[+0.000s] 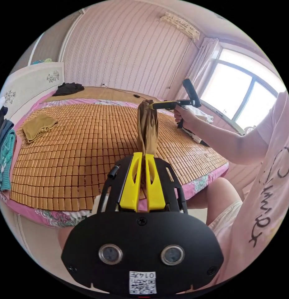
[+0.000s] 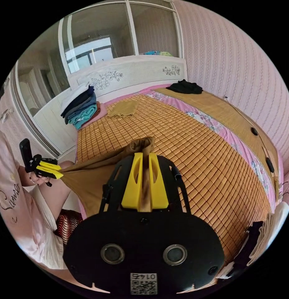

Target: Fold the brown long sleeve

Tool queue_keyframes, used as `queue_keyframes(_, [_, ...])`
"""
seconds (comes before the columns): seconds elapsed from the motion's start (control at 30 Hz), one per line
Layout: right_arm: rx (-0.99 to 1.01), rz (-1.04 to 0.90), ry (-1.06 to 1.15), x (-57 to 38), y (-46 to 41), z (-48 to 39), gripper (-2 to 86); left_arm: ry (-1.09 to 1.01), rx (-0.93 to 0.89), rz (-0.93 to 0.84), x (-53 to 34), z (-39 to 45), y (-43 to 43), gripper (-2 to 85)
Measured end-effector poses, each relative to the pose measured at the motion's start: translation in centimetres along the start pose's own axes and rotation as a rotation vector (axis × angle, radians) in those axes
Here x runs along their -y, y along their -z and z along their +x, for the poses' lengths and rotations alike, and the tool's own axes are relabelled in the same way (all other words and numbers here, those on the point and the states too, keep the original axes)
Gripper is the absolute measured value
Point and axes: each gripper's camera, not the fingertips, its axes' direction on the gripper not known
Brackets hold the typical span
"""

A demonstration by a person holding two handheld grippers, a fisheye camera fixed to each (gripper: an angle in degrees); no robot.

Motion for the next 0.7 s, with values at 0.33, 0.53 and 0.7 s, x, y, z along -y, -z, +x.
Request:
queue_keyframes(0.33, [0.042, 0.045, 0.352, 26.6, -12.3, -5.8, 3.0, 0.264, 0.086, 0.384, 5.1, -14.4, 4.5, -0.8])
queue_keyframes(0.53, [0.046, -0.221, 0.321, 46.3, -29.0, -14.8, 14.0, 0.614, 0.416, 0.379, 5.6, -29.4, 4.5, 1.8])
queue_keyframes(0.7, [0.067, -0.201, 0.257, 41.6, -34.7, -15.9, 10.8, 0.655, 0.426, 0.213, 2.6, -32.2, 3.7, 3.0])
